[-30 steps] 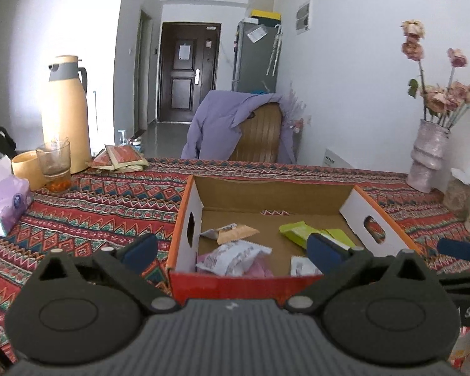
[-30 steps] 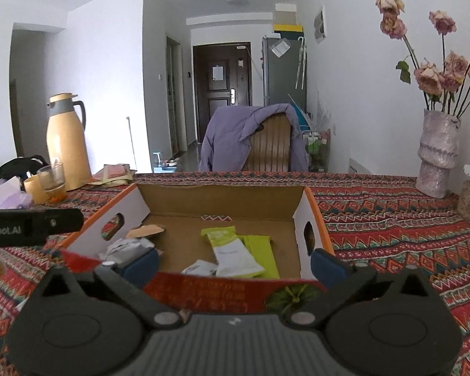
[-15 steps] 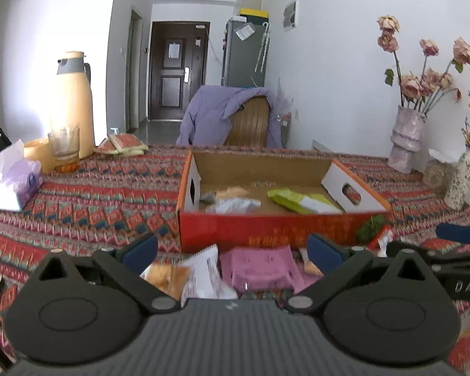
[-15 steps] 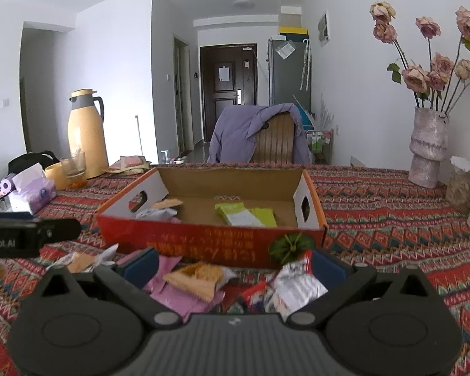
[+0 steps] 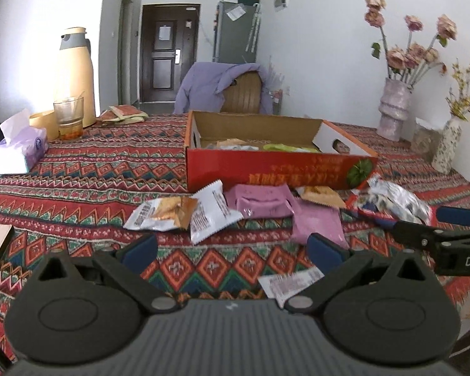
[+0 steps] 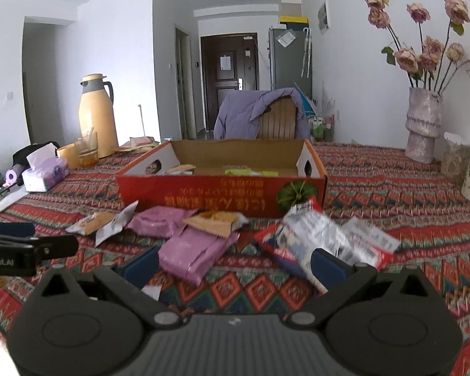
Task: Organize snacks
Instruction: 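Move both grippers back toward the snack pile, then grasp the round-cookie biscuit packet with the right gripper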
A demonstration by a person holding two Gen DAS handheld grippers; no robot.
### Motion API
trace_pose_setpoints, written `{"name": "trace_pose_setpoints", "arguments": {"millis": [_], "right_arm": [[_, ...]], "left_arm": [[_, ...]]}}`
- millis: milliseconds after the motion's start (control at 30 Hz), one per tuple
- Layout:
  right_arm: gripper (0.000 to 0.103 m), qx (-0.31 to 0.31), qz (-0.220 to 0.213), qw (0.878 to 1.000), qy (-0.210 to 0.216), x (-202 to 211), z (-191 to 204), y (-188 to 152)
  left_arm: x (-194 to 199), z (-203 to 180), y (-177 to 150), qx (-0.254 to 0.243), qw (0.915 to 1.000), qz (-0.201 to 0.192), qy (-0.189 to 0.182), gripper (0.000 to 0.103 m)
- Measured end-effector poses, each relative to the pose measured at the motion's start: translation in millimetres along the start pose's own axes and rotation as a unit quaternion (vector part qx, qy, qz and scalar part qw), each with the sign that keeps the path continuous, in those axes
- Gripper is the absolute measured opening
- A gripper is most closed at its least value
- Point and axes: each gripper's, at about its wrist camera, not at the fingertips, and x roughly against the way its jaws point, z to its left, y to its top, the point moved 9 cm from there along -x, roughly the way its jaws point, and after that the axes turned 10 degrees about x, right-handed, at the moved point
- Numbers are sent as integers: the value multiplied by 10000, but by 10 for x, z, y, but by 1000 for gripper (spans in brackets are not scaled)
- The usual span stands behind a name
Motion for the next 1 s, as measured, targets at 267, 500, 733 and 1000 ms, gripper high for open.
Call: {"name": "trace_pose_setpoints", "arguments": {"millis": [267, 500, 733, 1000], "right_arm": [[103, 27, 37, 9999, 99, 149, 293, -164], [103, 19, 176, 9997, 173, 167, 588, -236], [103, -144, 321, 9994, -19, 178, 781, -299], [103, -116, 573, 9982, -91, 100, 948, -357]], "left_arm": [[162, 70, -117, -191, 9998, -17, 26, 103], [300, 205, -222, -340, 9994, 56, -80, 103], [276, 337, -256, -606, 9972, 253, -363, 103], [167, 529, -250, -756, 9946, 449, -544, 103]]}}
